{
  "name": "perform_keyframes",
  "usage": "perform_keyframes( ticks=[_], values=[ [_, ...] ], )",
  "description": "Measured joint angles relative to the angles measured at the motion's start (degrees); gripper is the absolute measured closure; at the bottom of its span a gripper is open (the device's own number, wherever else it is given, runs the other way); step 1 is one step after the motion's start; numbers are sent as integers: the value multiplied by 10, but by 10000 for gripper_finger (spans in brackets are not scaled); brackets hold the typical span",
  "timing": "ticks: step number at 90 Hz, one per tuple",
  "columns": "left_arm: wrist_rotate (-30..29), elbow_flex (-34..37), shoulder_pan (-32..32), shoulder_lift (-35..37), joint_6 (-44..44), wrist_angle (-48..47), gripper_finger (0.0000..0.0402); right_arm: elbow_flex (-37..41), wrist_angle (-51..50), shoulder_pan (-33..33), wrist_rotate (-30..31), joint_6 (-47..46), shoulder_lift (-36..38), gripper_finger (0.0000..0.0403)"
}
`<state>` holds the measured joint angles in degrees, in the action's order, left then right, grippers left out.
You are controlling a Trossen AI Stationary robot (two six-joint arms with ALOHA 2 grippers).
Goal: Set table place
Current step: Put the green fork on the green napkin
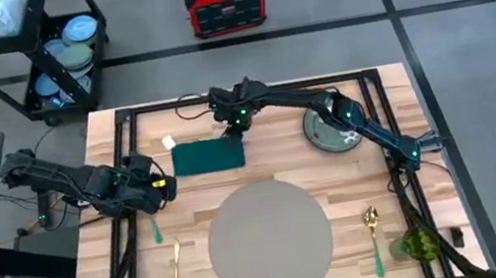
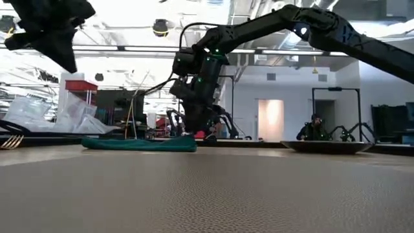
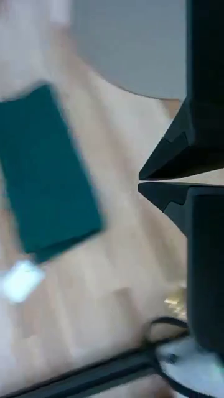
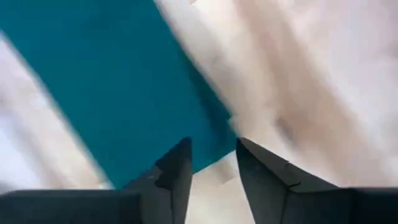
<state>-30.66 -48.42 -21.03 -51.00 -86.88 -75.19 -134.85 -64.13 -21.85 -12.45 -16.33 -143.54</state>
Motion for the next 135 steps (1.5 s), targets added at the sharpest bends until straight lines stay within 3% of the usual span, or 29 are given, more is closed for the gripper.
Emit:
perform_keyframes(
  ticks=[6,12,22,28,43,57,68,79,85,92,103,114,124,135],
  values=[
    [72,0,-9,0,-10,-26,402,0,-10,3,-23,20,10,273],
    [111,10,-30,1,-118,-41,402,0,-29,4,-12,67,34,276],
    [108,47,-104,6,-352,-36,402,-1,-66,-8,58,146,93,285],
    [96,58,-144,-7,-423,-25,402,-1,-86,-25,99,180,140,288],
    [123,59,-114,-103,-432,-12,402,-3,-85,-61,118,200,259,289],
    [112,62,-76,-223,-414,139,402,-2,-70,-103,132,213,352,290],
    [115,21,-58,-322,-432,240,402,-3,-58,-137,143,214,415,290],
    [121,-67,-45,-387,-440,173,402,-2,-54,-171,142,225,453,290],
    [73,-119,-45,-392,-453,86,402,-2,-52,-188,143,242,469,290],
    [-14,-158,-55,-399,-493,77,402,-2,-47,-207,143,258,485,290],
    [-69,-174,-56,-400,-410,80,402,-2,-35,-229,142,256,492,290],
    [67,-166,-32,-402,-585,-16,402,-1,-50,-233,142,250,490,290],
    [121,-165,-53,-400,-583,-53,402,-1,-45,-227,141,249,487,290],
    [239,-130,-54,-398,-655,-105,402,11,-32,-211,140,244,486,290]
  ],
)
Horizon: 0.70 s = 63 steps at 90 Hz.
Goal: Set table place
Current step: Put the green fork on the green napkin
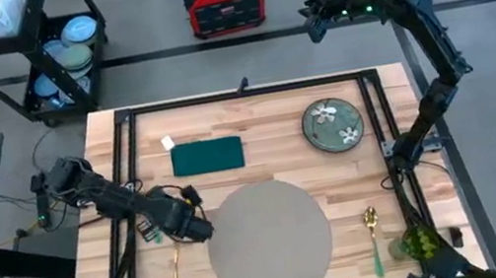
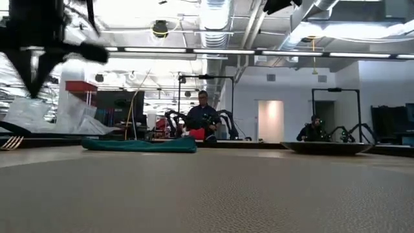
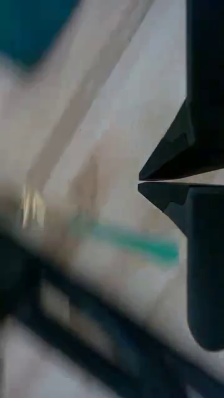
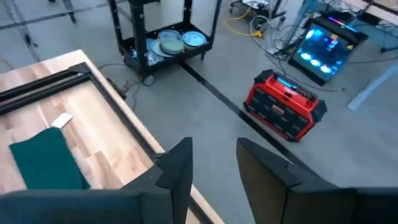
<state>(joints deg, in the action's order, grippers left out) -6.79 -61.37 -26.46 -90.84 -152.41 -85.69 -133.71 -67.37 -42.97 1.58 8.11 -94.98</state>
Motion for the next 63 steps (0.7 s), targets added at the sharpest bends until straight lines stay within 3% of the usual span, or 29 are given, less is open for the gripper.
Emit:
perform_keyframes(
  ticks=[6,12,18,35,46,63],
  values=[
    [52,32,-23,19,-15,-5,402,1,3,6,0,-6,-1,290],
    [28,73,-47,49,6,40,402,0,8,12,-2,-6,1,290],
    [5,128,-62,84,26,145,402,0,7,25,-1,-6,1,290],
    [10,282,-70,154,57,316,402,0,5,53,-1,-27,0,290],
    [-6,299,-67,212,110,266,402,0,4,71,1,-43,0,290],
    [-80,254,-65,273,152,182,402,0,1,89,3,-66,0,290]
  ],
)
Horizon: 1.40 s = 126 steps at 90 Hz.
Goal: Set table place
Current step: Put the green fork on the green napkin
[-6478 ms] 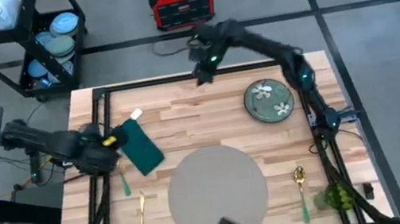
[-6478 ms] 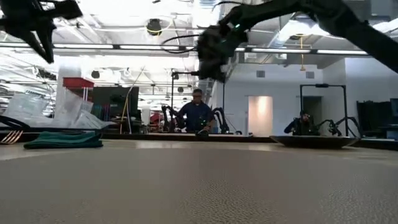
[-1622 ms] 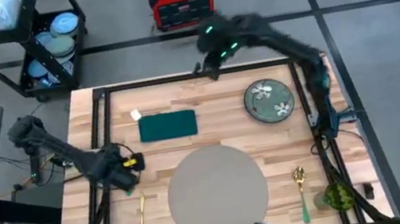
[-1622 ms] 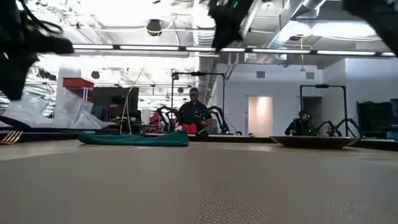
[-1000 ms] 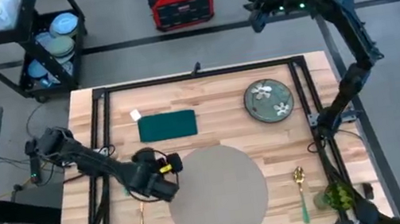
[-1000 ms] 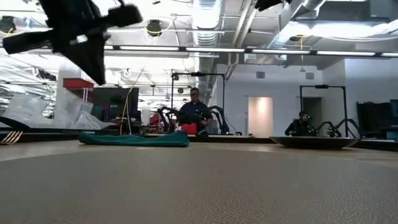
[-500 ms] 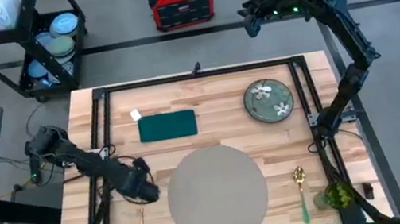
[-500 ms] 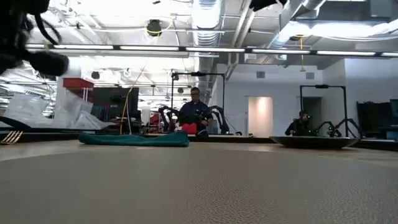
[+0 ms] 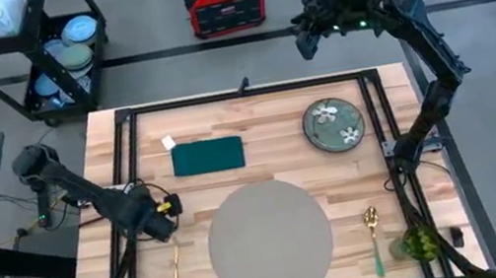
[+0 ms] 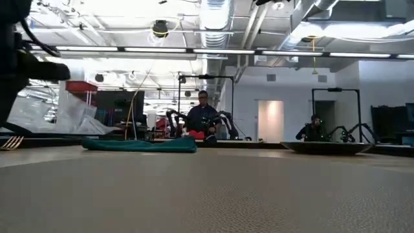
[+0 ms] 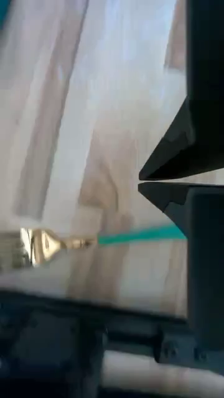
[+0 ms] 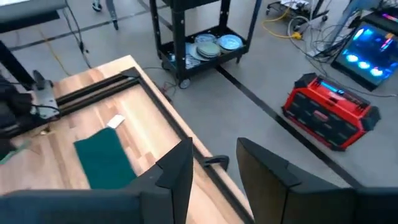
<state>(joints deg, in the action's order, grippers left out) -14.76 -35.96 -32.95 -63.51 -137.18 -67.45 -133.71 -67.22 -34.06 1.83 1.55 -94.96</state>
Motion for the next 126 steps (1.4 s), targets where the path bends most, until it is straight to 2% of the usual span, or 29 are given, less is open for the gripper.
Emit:
perform_keyframes(
  ticks=[21,30,36,57,76,83,95,99,107,120,126],
  values=[
    [5,2,-27,-41,-2,6,402,0,1,13,11,-4,0,290],
    [81,16,-20,-70,-39,16,402,0,1,19,12,-22,0,290],
    [105,18,-13,-85,-47,26,402,0,2,20,12,-26,0,290],
    [109,22,31,-84,-56,23,402,0,1,26,12,-22,0,290],
    [120,13,36,-87,-63,22,402,0,-2,26,13,7,0,290],
    [160,-14,29,-88,-63,-21,402,0,-4,25,12,17,0,290],
    [238,-63,5,-124,-54,-174,402,0,-5,17,12,33,0,290],
    [243,-70,-2,-127,-54,-185,402,0,-7,17,13,35,0,290],
    [212,-52,-5,-126,-44,-116,402,0,-6,11,14,43,0,290],
    [221,13,-7,-163,-49,39,402,0,-10,10,13,50,0,290],
    [226,30,-4,-190,-49,65,401,0,-11,10,13,50,0,290]
  ],
)
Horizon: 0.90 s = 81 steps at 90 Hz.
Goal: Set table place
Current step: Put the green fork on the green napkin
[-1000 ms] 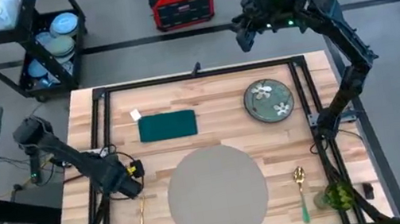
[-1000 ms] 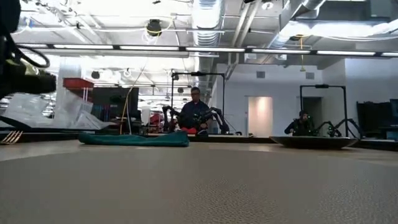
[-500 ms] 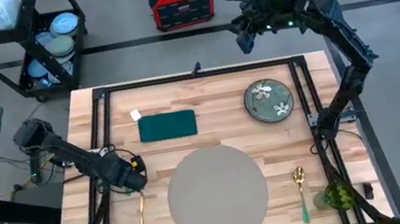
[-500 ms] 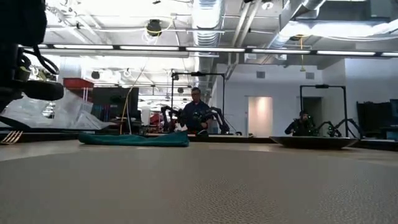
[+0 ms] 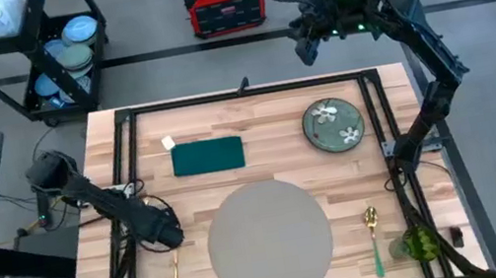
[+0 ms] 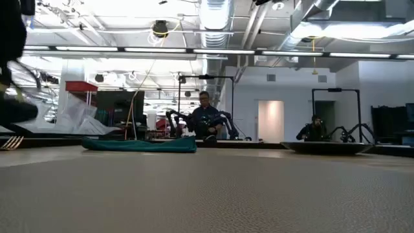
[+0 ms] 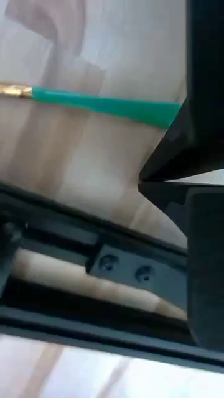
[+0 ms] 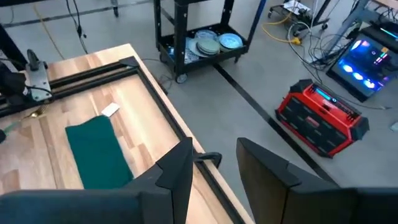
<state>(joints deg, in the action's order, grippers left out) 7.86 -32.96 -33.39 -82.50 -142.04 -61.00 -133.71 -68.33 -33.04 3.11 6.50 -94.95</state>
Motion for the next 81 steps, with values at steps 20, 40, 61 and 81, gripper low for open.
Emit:
perform_keyframes(
  ticks=[20,40,61,81],
  values=[
    [-31,-18,25,-28,35,13,401,0,13,1,-1,0,0,290],
    [-121,-56,45,-28,54,43,401,0,28,0,-2,0,0,290],
    [-162,-74,72,-28,65,39,401,0,26,1,-2,3,0,290],
    [-386,-129,121,1,347,147,401,0,22,4,-3,35,0,290]
  ],
)
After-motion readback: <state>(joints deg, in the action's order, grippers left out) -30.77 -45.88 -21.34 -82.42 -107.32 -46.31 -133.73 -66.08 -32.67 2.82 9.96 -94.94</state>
